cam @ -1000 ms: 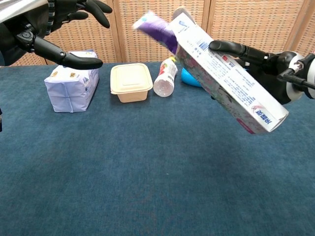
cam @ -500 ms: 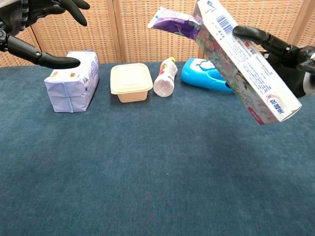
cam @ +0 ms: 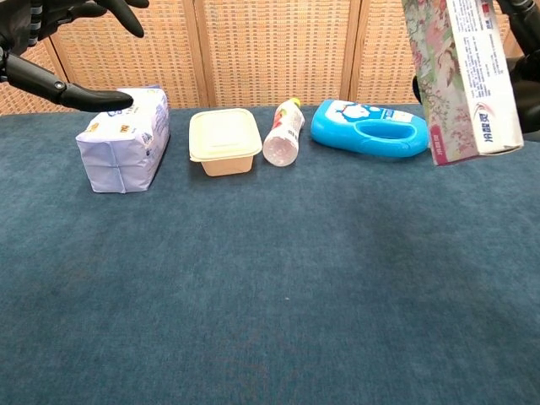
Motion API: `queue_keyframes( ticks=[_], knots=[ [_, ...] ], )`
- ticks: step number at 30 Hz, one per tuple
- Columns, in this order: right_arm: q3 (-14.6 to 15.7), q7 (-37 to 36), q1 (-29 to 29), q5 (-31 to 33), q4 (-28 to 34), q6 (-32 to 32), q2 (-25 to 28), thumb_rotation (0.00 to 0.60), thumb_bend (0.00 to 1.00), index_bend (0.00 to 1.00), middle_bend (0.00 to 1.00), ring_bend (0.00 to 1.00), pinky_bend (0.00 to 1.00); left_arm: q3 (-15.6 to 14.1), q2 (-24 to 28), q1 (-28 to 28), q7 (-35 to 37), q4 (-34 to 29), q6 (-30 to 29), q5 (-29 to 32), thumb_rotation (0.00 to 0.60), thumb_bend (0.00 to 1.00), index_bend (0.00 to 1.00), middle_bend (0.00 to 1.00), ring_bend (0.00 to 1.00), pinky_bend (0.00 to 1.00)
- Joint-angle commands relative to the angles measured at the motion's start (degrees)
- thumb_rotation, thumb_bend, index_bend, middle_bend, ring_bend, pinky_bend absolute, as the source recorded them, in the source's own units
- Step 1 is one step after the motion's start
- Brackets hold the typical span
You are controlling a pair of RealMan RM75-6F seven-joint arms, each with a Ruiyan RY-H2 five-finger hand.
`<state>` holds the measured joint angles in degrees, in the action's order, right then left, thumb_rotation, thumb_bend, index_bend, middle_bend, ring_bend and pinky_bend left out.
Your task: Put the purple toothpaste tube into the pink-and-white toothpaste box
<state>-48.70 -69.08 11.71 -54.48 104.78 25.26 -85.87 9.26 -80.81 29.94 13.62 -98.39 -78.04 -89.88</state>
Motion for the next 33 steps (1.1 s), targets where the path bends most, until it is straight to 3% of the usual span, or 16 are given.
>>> queue_keyframes(
  ticks=[1, 8, 17, 25, 33],
  knots=[
    [-2.2, -4.1, -2.4, -5.8, -0.6, -0.5, -2.3, 0.6, 0.02, 0.64, 0.55, 0.48, 0.49, 0.0, 0.0, 0.0, 0.1, -0.1, 0.1, 0.1, 0.6, 0.13, 0.41, 0.17, 0.01, 0.0],
    [-1.8, -9.1, -3.3, -14.6, -1.2, 0.0, -3.1, 0.6, 0.02, 0.65, 0.56, 0.48, 0.5, 0.1, -0.1, 0.1, -0.2, -0.3, 0.1, -0.1, 0.6, 0.13, 0.42, 0.17, 0.01, 0.0],
    [-1.7, -26.9, -4.8, -24.0, -1.6, 3.9, -2.6, 0.6, 0.02, 0.67, 0.56, 0.48, 0.5, 0.2, 0.0, 0.0, 0.0, -0.3, 0.0, 0.1, 0.6, 0.13, 0.43, 0.17, 0.01, 0.0],
    [1.5, -36.6, -3.7, -29.0, -4.3, 8.4, -1.3, 0.6, 0.02, 0.68, 0.57, 0.49, 0.51, 0.0, -0.3, 0.1, 0.1, 0.0, 0.0, -0.2, 0.6, 0.13, 0.43, 0.17, 0.01, 0.0],
    [8.0, -53.1, -1.3, -37.3, -7.2, 19.0, 2.2, 0.6, 0.01, 0.68, 0.58, 0.5, 0.51, 0.0, -0.4, 0.1, 0.0, -0.1, 0.2, -0.1, 0.6, 0.13, 0.43, 0.17, 0.01, 0.0]
  ],
)
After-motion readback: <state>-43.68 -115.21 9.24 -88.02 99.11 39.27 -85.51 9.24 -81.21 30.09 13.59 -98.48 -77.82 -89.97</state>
